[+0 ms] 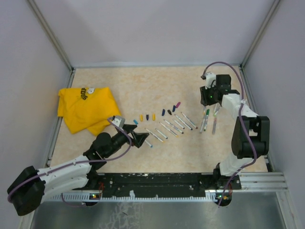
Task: Open the pen caps
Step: Pick up the pen from the center of the board.
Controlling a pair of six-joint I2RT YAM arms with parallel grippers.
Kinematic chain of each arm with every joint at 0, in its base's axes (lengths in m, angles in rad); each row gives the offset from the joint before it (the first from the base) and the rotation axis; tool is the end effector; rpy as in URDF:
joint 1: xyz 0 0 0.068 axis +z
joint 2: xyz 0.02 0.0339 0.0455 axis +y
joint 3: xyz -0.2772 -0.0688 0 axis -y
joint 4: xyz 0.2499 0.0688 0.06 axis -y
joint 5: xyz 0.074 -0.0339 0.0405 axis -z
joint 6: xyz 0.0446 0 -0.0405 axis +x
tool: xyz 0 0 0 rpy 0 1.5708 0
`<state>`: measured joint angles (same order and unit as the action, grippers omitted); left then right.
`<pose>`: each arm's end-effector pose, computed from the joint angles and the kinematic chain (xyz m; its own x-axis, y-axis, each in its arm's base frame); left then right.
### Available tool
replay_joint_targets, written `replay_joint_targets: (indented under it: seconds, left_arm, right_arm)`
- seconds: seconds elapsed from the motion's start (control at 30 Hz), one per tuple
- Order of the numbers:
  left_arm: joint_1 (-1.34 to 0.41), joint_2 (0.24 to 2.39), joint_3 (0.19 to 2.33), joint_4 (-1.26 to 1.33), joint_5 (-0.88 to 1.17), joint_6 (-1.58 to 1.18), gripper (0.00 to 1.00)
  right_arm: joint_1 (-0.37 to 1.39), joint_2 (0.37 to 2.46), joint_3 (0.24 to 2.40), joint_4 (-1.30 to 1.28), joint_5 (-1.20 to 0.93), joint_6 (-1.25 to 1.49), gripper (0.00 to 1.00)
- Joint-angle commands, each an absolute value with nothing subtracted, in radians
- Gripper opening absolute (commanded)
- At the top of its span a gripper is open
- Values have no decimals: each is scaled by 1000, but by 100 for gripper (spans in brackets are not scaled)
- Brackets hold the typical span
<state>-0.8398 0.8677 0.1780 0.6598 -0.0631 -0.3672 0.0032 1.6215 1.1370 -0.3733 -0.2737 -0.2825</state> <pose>0.1291 -0.1397 0.2087 -0.2703 -0.2353 -0.9336 0.6471 0.6737 -0.3571 0.3596 0.0132 0.2386 -0.6763 -0.2705 -0.6852 -0.3836 0.9234 0.0140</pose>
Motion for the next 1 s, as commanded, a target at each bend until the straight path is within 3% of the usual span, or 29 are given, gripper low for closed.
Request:
replay_joint_targets:
  seconds: [0.0,0.97]
  left_arm:
    - [-835,869,163,704,-57,-389,100]
    - [-836,838,148,685,-66,-405,100]
  right_arm:
    - [-6,1661,1144,-325,-257,-270,36]
    - [-10,1737,1157,-327,-198,-244,36]
